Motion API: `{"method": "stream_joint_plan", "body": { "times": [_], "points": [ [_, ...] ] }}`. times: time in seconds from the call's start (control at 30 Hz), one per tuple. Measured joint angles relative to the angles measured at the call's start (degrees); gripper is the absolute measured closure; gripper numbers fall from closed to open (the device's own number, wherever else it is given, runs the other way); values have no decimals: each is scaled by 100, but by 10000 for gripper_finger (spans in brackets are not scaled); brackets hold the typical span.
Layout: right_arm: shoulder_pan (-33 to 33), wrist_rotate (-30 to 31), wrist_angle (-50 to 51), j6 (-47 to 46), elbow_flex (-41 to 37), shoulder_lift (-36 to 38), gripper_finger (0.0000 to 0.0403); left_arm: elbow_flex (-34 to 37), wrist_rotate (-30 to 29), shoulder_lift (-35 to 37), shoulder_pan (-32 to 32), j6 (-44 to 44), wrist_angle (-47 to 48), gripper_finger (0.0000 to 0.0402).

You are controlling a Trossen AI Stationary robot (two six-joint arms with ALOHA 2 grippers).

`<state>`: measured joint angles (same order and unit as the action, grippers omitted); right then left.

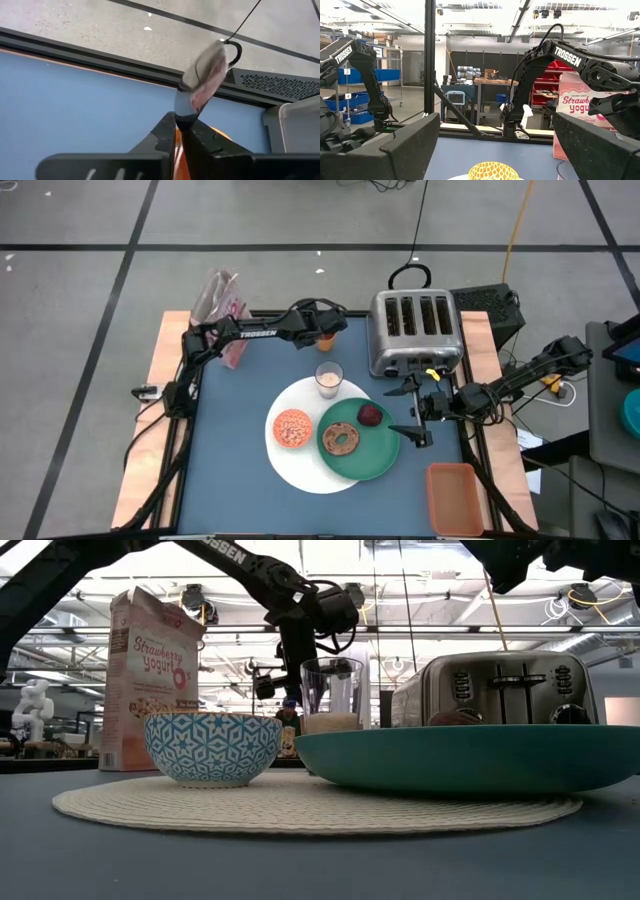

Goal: Arrange a breakfast setting
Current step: Put the blue patterned spoon to the left of the white tablemat

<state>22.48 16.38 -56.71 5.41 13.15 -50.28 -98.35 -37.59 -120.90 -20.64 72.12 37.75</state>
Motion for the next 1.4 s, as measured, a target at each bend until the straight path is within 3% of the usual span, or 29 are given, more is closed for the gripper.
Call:
{"method": "stream_joint_plan", "body": {
  "times": [1.03, 1.4],
  "points": [
    [0, -2, 0, 0, 0, -1, 18, -1, -47, 9, 176, -39, 14, 383],
    [0, -2, 0, 0, 0, -2, 18, -723, -128, 9, 184, -421, 370, 383]
  ]
}}
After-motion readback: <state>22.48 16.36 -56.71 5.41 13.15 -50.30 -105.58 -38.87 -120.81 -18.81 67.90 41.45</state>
